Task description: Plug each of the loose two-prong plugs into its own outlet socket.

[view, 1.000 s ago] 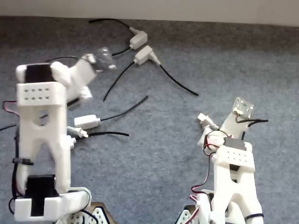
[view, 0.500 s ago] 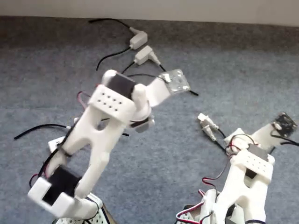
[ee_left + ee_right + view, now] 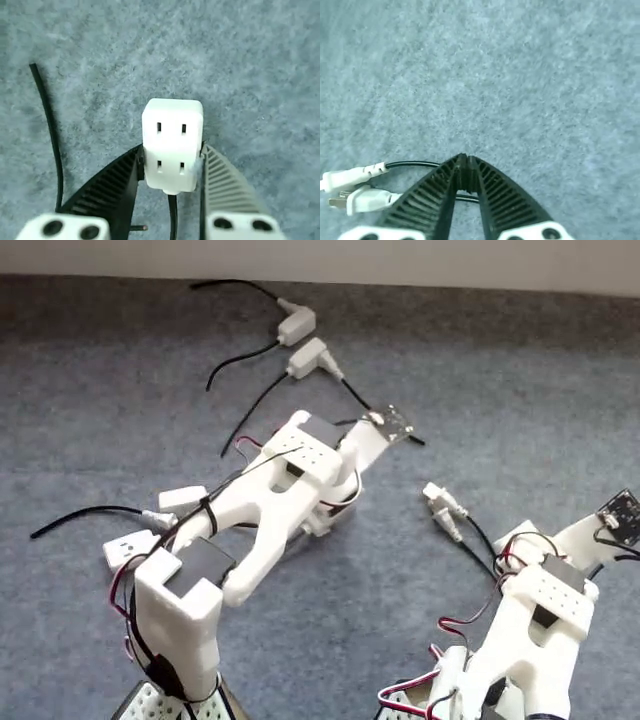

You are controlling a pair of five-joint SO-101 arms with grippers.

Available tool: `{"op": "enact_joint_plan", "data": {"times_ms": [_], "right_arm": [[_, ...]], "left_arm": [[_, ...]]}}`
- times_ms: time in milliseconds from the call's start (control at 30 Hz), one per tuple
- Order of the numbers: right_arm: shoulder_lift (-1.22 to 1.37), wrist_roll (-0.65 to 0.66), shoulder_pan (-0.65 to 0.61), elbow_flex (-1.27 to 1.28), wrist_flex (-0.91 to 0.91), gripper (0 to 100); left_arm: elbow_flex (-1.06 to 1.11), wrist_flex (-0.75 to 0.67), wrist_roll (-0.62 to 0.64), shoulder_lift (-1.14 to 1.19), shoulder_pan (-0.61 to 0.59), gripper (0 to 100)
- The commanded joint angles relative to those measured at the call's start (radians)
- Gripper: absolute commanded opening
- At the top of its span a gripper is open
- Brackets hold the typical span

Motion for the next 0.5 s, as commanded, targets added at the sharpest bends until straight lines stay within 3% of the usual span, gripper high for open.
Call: {"op": "enact_joint_plan", "data": {"times_ms": [0, 233, 467], "right_arm": [[-0.018, 0.051, -0.033, -0.054, 0.019, 1.2], [-0.018, 0.292, -0.239, -0.203, 0.186, 10.4], [-0.007, 0.47, -0.426, -0.3, 0.223, 11.3]], "left_arm": [[-0.044, -0.017, 0.083, -0.01, 0.012, 25], [-0.153, -0.003, 0.129, -0.012, -0.079, 27], [-0.401, 0.245, 0.133, -0.012, -0.311, 27]]}}
